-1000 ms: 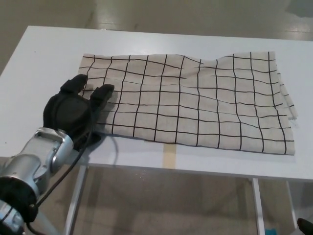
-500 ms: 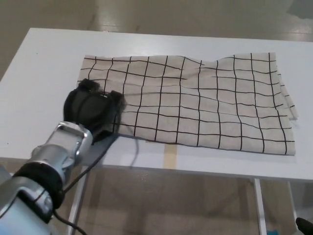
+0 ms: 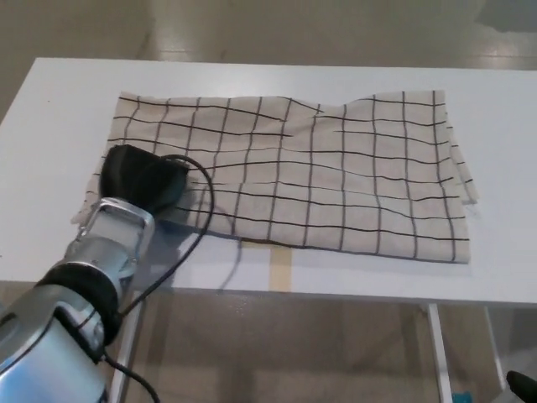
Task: Use the left hand to fold a white towel with checkered patterns in half.
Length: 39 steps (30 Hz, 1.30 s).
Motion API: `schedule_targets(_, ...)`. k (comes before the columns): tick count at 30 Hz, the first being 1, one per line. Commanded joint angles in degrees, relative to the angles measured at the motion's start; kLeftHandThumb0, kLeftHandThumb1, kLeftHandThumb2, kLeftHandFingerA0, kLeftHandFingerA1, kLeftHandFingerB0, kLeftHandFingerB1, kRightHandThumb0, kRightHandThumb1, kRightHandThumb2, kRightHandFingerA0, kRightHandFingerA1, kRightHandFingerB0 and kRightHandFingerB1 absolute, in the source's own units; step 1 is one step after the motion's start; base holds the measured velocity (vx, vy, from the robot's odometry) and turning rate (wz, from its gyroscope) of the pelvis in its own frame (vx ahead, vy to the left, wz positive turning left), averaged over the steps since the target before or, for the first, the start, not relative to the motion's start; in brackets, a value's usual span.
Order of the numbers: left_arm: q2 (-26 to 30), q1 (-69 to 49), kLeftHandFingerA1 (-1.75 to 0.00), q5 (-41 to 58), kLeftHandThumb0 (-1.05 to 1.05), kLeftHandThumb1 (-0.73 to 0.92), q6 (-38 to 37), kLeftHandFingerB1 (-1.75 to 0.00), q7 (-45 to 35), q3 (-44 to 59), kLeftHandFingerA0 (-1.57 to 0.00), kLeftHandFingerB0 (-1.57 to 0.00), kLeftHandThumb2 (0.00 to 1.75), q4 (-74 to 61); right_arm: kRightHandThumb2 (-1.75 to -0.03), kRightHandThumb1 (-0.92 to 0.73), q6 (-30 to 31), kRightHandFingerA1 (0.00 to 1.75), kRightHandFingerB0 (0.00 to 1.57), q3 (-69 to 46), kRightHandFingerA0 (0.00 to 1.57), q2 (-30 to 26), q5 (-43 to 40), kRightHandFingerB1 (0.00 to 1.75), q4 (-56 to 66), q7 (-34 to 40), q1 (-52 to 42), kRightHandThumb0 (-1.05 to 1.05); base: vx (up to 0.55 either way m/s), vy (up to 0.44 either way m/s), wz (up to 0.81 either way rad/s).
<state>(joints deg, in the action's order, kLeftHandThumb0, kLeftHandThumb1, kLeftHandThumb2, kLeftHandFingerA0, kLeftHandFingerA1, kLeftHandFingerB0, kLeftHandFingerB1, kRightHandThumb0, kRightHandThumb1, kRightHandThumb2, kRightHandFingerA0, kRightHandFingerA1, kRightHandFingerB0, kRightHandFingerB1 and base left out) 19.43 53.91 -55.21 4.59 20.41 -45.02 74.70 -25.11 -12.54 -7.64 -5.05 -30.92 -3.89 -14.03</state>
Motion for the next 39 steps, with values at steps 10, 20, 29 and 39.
schedule_targets(10,15.8,1.5,-1.72,5.9,-0.2,0.62,-9.3,-1.58,-0.4,9.6,-0.67,-0.65,0.53,-0.5,-0.83,-0.49,0.9,0.69,0.43,-0.9,0.54,-0.2,-2.1,0.57,0.2,-2.0,-0.1,-0.41,0.0,0.0,0.0)
schedule_targets(20,19.5,4.4,-1.75,2.9,-0.17,0.66,-9.9,-1.63,6.8,8.6,-0.7,-0.62,0.55,-1.7,-0.84,-0.5,1.3,0.69,0.43,-1.3,0.54,0.2,-2.0,0.57,-0.1,-2.0,-0.4,-0.42,0.0,0.0,0.0)
schedule_targets(29,16.6,7.1,-1.75,2.6,-0.19,0.67,-13.6,-1.74,7.7,6.7,-0.74,-0.58,0.55,-3.4,-0.85,-0.49,1.4,0.7,0.42,-0.7,0.54,-0.1,-0.7,0.57,1.1,-1.3,-1.2,-0.44,0.0,0.0,0.0)
schedule_targets(39,12.0,10.5,-1.75,7.3,-0.22,0.63,-17.4,-1.75,15.6,13.7,-0.8,-0.6,0.55,-23.4,-0.84,-0.49,0.6,0.68,0.42,-0.5,0.53,-0.5,0.0,0.57,1.5,-1.2,-0.9,-0.44,0.0,0.0,0.0)
